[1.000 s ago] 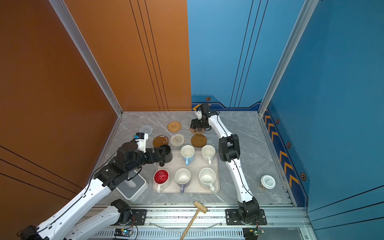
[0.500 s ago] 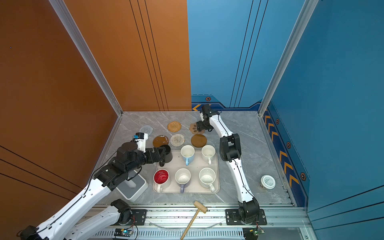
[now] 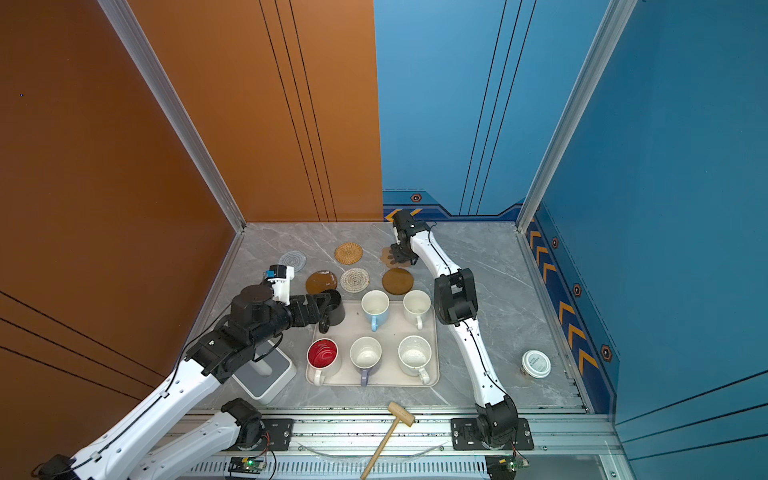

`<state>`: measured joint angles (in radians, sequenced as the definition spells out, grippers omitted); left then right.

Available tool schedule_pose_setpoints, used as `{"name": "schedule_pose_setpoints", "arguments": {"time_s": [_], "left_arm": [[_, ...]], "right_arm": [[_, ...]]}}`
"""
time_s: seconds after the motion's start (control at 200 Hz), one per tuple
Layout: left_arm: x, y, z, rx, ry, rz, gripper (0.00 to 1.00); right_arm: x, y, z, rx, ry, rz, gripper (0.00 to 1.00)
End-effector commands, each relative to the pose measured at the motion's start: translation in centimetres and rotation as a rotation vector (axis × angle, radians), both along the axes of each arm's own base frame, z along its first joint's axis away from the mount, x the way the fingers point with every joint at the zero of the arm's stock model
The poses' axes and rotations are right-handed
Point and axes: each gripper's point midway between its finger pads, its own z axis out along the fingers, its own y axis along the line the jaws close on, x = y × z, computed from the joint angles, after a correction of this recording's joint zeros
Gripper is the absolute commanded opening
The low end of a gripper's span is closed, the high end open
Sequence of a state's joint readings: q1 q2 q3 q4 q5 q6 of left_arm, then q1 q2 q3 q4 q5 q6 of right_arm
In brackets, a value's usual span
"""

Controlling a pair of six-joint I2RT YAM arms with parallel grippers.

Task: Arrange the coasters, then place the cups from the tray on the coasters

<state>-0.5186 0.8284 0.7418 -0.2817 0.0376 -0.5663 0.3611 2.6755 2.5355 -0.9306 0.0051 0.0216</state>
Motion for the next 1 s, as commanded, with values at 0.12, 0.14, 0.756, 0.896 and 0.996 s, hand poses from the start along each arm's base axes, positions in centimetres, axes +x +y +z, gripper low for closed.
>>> {"name": "schedule_pose_setpoints", "arguments": {"time_s": [0.12,0.14,0.756,0.896,0.996], "left_arm": [[-0.2,0.3,-0.7,0.021,-0.002,0.007,0.94],[-0.2,0.3,-0.7,0.02,-0.004,0.009,0.94],[0.2,0.1,-0.5,0.021,0.001,0.013,0.94],[0.4,-0.1,-0.5,0.022,0.007,0.008,0.94],[0.6,-0.4,-0.4,0.02,0.007,0.001,0.94]], "right_arm": [[-1.4,-4.7,-0.6,-0.125,0.079,-0.065,0.36],[-1.4,-4.9,-0.6,-0.127,0.079,-0.068,0.35],[-1.4,-12.4,-3.4,-0.133,0.163,-0.237,0.3],[-1.8,-14.0,-3.4,-0.14,0.179,-0.271,0.27],[-2.5,-14.9,-3.3,-0.143,0.2,-0.289,0.26]]}}
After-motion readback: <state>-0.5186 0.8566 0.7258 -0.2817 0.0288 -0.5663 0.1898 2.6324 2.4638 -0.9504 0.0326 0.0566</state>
